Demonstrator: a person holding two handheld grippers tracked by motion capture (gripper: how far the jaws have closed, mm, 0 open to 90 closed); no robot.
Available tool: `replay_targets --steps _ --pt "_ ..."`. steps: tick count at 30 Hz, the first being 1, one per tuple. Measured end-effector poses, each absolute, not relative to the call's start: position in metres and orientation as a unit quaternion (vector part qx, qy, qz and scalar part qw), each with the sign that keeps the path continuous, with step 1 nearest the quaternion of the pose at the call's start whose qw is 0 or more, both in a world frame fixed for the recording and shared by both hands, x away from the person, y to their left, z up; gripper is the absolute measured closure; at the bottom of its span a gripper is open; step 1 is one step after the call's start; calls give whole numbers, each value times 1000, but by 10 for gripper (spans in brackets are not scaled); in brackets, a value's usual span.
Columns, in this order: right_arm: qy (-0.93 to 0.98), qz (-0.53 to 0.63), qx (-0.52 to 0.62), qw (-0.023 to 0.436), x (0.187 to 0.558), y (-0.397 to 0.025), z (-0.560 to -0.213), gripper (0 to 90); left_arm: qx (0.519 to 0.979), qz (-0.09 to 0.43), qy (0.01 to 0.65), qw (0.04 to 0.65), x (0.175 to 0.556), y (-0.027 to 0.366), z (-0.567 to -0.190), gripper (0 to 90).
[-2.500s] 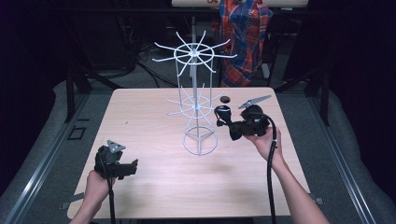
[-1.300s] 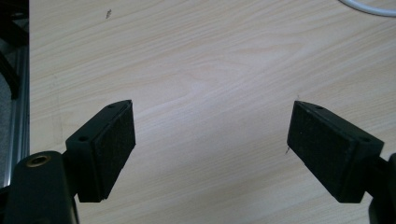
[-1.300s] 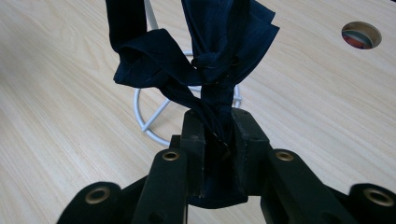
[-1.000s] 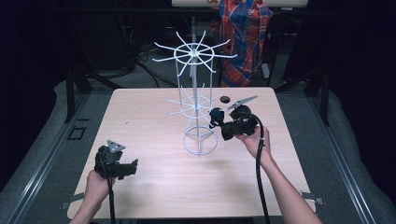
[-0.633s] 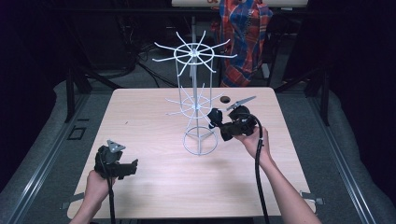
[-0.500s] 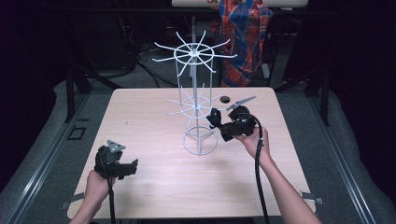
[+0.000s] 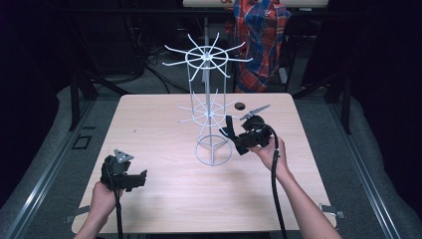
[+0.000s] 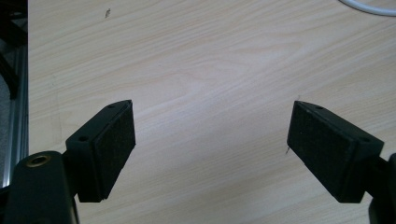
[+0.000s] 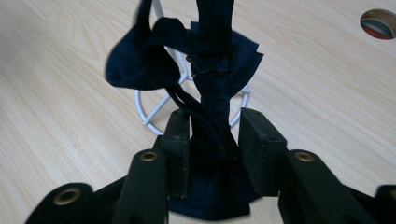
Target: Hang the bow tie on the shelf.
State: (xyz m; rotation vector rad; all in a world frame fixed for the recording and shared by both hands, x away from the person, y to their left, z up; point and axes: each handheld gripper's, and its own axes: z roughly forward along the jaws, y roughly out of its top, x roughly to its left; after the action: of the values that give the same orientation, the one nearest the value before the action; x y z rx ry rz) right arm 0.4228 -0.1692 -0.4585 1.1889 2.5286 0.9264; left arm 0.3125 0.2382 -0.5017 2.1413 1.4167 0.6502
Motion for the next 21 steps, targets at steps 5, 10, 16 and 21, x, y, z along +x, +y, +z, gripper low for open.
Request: replay_targets --steps 5,10,16,21 --pt "856 313 400 97 420 -173 -457 554 784 239 519 244 312 238 -502 155" --pt "857 305 403 103 417 -179 -452 492 784 239 519 244 313 238 -502 156" --pt "855 308 404 107 412 -186 -447 433 783 241 519 244 312 238 -502 156" --pt "856 308 401 105 408 -190 -443 321 783 240 519 245 312 238 -501 156"
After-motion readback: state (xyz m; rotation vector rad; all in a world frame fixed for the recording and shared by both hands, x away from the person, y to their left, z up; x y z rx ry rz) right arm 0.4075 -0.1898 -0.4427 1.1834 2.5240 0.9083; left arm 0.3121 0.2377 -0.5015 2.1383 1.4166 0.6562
